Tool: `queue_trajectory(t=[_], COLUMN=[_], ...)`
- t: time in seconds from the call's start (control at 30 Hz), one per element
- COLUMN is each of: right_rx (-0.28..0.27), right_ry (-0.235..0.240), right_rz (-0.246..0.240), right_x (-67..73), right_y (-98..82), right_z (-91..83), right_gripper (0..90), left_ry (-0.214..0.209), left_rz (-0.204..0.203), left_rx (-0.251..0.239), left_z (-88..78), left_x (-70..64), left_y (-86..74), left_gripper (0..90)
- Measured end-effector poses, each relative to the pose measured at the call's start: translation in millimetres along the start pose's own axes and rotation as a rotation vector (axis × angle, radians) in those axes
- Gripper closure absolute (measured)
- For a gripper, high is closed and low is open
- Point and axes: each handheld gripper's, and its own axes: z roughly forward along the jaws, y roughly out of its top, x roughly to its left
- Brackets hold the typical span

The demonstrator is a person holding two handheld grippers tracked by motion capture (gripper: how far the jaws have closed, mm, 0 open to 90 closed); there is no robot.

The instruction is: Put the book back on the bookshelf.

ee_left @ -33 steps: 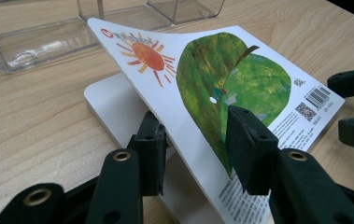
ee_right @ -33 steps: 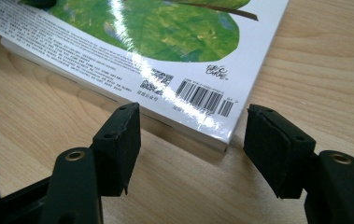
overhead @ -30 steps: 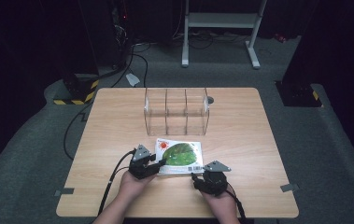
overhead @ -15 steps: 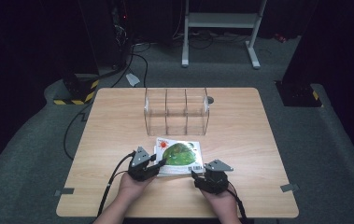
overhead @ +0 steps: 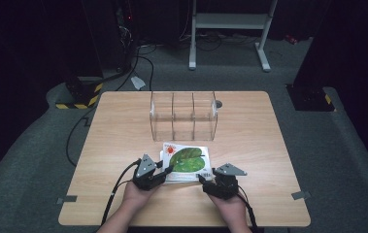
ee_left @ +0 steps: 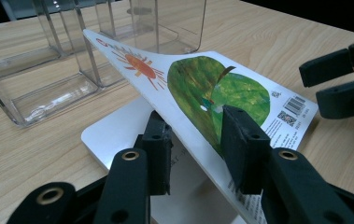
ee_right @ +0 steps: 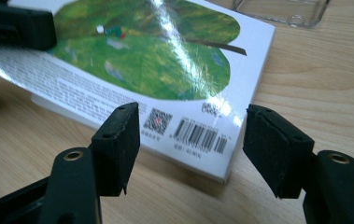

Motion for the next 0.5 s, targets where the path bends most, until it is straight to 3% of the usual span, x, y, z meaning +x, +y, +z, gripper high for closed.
queue_trajectory(t=[0.1,0.3,0.43,0.5], right_rx=[0.006,0.024,0.064,0.059], right_ry=[-0.005,-0.015,0.022,0.033], right_rz=[0.006,0.011,0.037,0.068], right_x=[-0.3,-5.0,-15.2,-21.8], right_y=[3.2,11.1,19.7,22.4], right_z=[4.1,13.0,22.1,26.8], right_gripper=[33.5,28.2,23.3,23.2], left_ry=[-0.006,0.002,-0.001,-0.002], left_rz=[-0.001,0.044,0.060,0.060], left_rx=[-0.008,-0.037,-0.045,-0.046], left_z=[-0.1,-4.3,-5.2,-5.2], left_x=[-0.4,-4.1,-4.9,-5.5], left_y=[-0.7,0.2,-0.4,-0.7], left_gripper=[64.0,64.1,64.4,64.4])
